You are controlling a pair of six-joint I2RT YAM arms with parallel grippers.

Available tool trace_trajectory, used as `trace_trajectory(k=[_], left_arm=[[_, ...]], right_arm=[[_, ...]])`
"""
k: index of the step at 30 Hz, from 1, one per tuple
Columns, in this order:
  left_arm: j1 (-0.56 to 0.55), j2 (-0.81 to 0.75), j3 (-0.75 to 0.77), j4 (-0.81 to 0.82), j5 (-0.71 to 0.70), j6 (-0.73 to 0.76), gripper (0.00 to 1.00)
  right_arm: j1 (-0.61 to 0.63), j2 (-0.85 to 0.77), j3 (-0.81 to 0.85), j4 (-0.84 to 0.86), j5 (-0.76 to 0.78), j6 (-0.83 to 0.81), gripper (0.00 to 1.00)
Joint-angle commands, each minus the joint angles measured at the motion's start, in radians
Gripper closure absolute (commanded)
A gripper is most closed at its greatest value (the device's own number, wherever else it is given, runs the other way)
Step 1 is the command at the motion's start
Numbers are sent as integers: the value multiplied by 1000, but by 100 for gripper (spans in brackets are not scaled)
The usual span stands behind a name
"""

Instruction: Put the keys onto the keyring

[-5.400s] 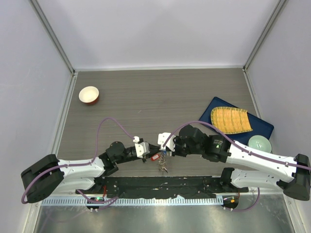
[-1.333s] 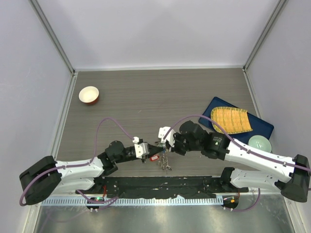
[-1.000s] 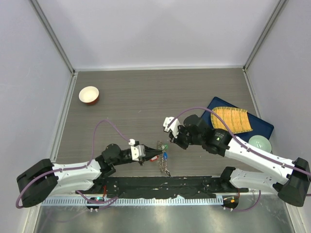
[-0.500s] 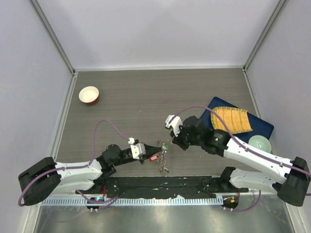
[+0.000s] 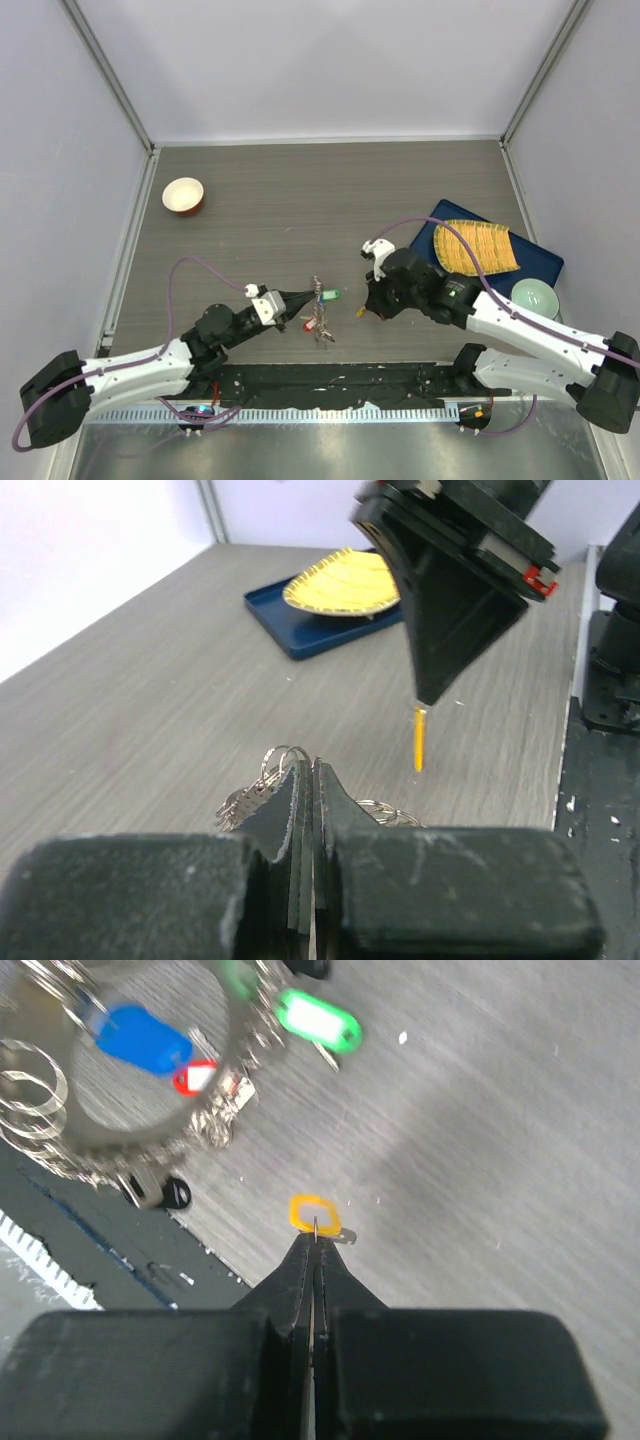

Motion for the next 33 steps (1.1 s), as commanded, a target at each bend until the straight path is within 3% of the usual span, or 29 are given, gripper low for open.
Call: trace_trajectory(k=[1,5,10,21,29,31,33], left_arm=[[-1,-143,0,-71,-87,55,100],[-1,-239,-1,-167,-120,74,100],[0,-275,-11,-172,-120,66,100],[-1,-304,-14,-200,-130,75,100],[0,-258,-6,-183,-120,77,100],[-1,-232,-4,-168,-124,66,100],[0,-201,0,-163,-127,55,91]], right_arm=[[-2,-75,-23,-94,19,199,99],[-2,-44,-5,-149,66,228,99],[-31,111,66,-142,150,129,99],[-181,491,162,127,120,-63,99],[-225,576,150,268,148,-108,99],[-236,588,149,286,154,-109,94],[-239,593,144,300,150,-112,89]])
